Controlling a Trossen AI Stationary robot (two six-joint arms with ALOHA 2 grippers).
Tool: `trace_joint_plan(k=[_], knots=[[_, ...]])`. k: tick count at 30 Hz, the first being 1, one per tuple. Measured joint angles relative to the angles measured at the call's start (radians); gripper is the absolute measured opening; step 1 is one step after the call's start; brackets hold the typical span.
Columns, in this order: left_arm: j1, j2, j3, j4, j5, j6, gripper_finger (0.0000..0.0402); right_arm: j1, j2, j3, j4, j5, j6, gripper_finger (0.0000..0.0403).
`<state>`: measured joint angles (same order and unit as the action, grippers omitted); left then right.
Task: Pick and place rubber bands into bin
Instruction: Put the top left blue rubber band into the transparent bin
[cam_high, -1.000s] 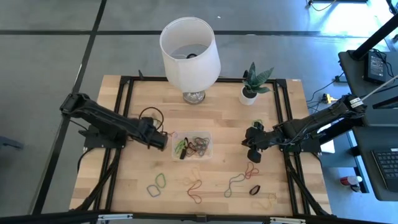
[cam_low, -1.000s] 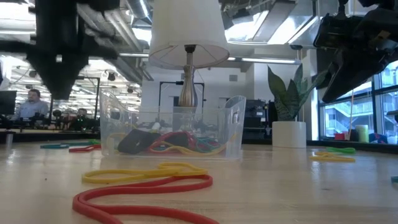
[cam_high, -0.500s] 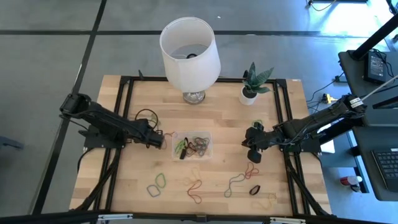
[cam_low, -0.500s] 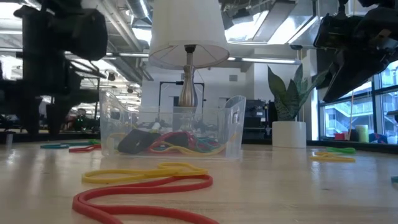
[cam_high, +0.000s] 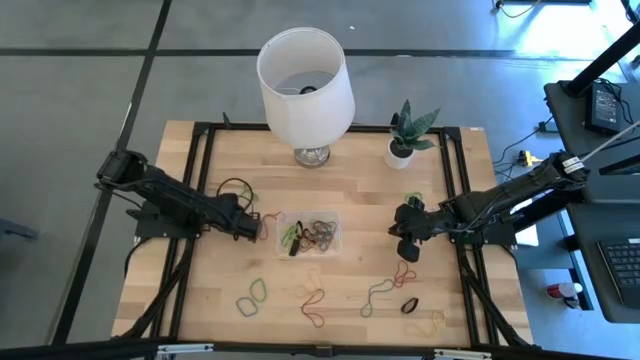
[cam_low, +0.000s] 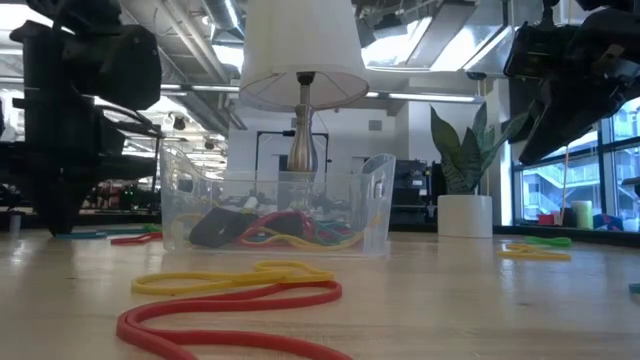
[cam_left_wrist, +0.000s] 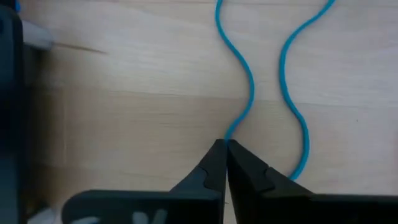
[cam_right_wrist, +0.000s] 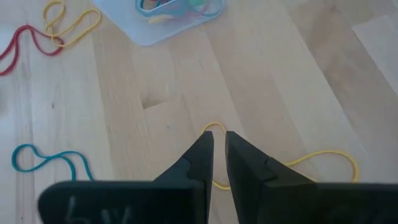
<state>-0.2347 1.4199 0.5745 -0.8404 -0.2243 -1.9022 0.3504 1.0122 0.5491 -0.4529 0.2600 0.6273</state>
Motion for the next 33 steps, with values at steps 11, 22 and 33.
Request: trace_joint_plan(k=[11,22,33], knots=[[-0.076,0.004,0.285,-0.232,-0.157,0.015,0.0002,0.0,0.0,0.0,0.004,0.0,-0.013,0.0046],[-0.141,0.006,0.637,-0.386,-0.413,0.241,0.0001,0.0,0.0,0.0,0.024,0.0,-0.054,0.0046],[-0.133,0.122,0.771,-0.067,-0.462,0.63,0.0001,0.0,0.0,0.0,0.027,0.0,-0.056,0.0046]])
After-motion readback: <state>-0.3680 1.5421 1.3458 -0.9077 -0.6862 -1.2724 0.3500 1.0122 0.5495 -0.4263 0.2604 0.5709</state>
